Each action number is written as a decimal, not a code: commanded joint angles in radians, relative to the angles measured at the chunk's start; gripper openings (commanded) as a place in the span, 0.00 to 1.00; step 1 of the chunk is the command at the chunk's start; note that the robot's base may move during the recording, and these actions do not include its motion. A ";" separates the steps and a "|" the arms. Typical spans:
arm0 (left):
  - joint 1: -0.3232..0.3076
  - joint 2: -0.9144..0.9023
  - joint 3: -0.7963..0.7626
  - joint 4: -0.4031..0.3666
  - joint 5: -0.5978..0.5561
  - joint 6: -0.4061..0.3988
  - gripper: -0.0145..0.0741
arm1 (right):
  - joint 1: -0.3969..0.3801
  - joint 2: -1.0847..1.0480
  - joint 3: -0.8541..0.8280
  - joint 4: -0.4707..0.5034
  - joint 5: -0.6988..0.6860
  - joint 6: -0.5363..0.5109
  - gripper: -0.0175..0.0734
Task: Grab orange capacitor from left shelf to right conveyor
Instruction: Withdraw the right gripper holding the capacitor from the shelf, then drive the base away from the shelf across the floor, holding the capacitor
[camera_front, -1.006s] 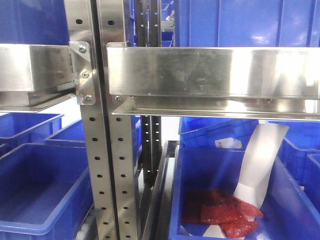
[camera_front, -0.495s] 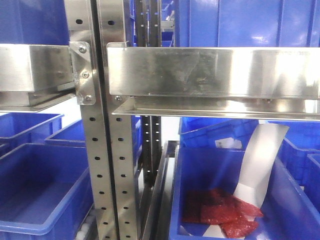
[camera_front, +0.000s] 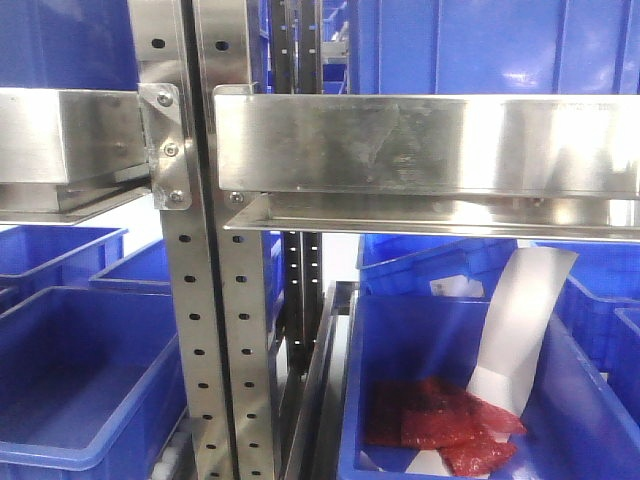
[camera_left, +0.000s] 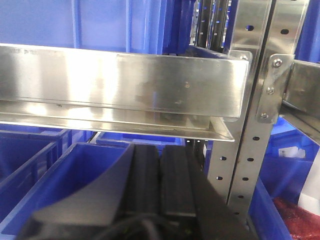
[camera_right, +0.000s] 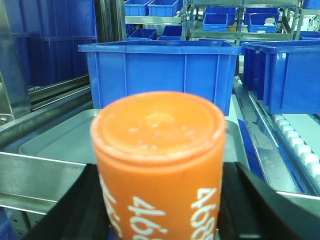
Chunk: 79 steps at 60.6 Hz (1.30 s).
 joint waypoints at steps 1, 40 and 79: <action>-0.005 -0.011 -0.003 -0.002 -0.086 -0.001 0.02 | -0.004 0.009 -0.028 -0.016 -0.088 -0.009 0.30; -0.005 -0.011 -0.003 -0.002 -0.086 -0.001 0.02 | -0.004 0.009 -0.028 -0.016 -0.088 -0.009 0.30; -0.005 -0.011 -0.003 -0.002 -0.086 -0.001 0.02 | -0.004 0.009 -0.028 -0.016 -0.088 -0.009 0.30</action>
